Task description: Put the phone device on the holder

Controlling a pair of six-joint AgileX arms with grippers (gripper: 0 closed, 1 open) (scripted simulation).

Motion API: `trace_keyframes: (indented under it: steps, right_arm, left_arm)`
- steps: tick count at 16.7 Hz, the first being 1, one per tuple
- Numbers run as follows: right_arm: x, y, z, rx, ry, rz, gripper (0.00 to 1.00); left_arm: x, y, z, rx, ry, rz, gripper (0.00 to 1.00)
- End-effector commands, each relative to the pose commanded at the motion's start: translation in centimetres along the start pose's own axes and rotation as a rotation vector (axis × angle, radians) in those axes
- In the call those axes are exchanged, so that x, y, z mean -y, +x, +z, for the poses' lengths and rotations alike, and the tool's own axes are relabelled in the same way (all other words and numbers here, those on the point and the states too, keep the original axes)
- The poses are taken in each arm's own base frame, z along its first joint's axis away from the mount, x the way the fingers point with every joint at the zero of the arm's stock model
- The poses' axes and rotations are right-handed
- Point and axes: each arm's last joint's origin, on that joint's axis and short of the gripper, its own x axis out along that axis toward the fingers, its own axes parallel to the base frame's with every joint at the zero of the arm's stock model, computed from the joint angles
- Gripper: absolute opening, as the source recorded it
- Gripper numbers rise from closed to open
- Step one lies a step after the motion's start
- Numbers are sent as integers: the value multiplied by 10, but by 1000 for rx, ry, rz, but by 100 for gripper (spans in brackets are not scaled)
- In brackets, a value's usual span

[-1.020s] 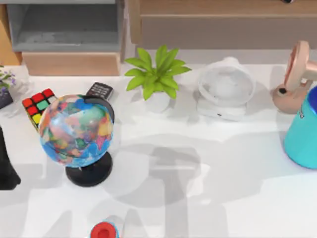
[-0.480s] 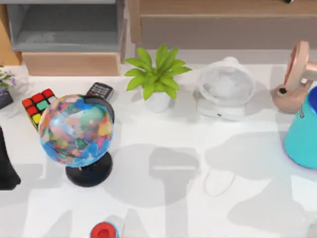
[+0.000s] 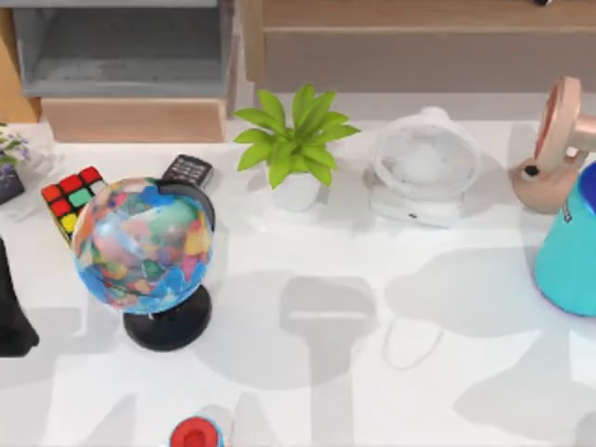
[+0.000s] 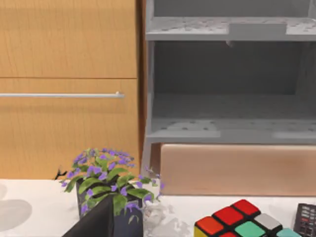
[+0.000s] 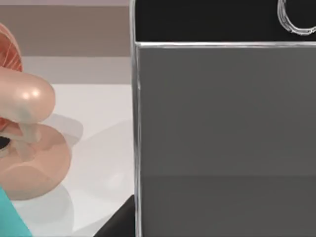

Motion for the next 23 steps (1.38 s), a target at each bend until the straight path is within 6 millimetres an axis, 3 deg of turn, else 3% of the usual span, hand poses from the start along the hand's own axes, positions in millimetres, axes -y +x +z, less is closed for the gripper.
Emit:
trace_keyframes:
  steps: [5,12,17,23]
  right_arm:
    - [-1,8,4,6,-15,8,0]
    - [0,47,-1,-7,-7,-3,0]
    - [0,50,-3,-4,2,-2,0]
    - [0,50,-3,-4,2,-2,45]
  left_arm:
    - [0,0,0,0,0,0,100]
    - [0,0,0,0,0,0,100]
    - [0,0,0,0,0,0,100]
    - [0,0,0,0,0,0,100]
